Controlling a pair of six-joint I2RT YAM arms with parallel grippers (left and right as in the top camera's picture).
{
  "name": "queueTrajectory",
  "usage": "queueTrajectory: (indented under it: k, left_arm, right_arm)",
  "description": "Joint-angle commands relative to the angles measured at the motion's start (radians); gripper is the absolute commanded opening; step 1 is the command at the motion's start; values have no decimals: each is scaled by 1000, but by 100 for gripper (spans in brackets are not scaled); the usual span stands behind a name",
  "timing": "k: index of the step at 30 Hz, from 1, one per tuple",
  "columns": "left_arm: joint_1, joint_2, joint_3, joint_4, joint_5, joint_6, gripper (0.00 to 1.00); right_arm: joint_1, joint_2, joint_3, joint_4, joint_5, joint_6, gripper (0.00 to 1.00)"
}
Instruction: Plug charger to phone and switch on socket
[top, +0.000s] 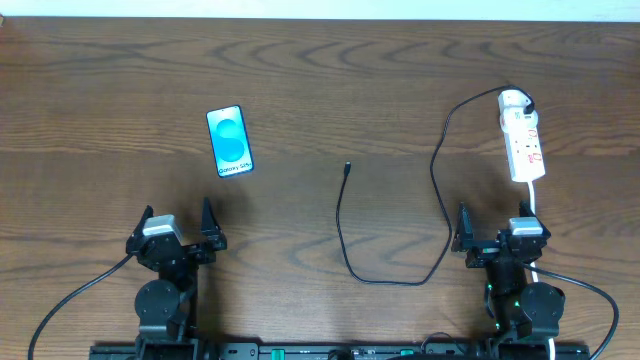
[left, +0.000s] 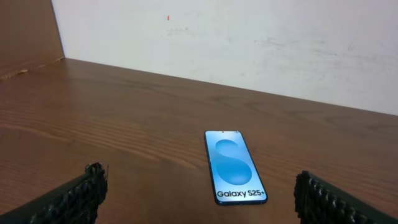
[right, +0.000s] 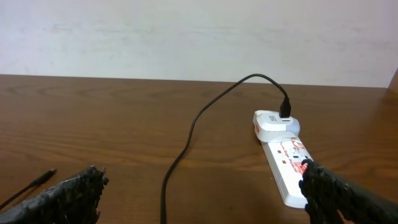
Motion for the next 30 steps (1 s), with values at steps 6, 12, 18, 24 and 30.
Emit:
queueTrajectory:
  k: [6, 12, 18, 24, 30]
  left_arm:
    - [5, 1, -19, -38, -28, 17, 98]
    - [5, 1, -19, -38, -28, 17, 98]
    - [5, 1, -19, -37, -27, 16, 98]
    - [5, 1, -19, -37, -3, 13, 98]
    - [5, 1, -19, -37, 2, 13, 98]
  right_arm:
    - [15, -4, -2, -5, 1, 3, 99]
    - [15, -4, -2, -4, 1, 3, 99]
    - [15, -4, -2, -4, 1, 3, 99]
    - [15, -4, -2, 3, -6, 3, 99]
    - [15, -4, -2, 14, -7, 3, 99]
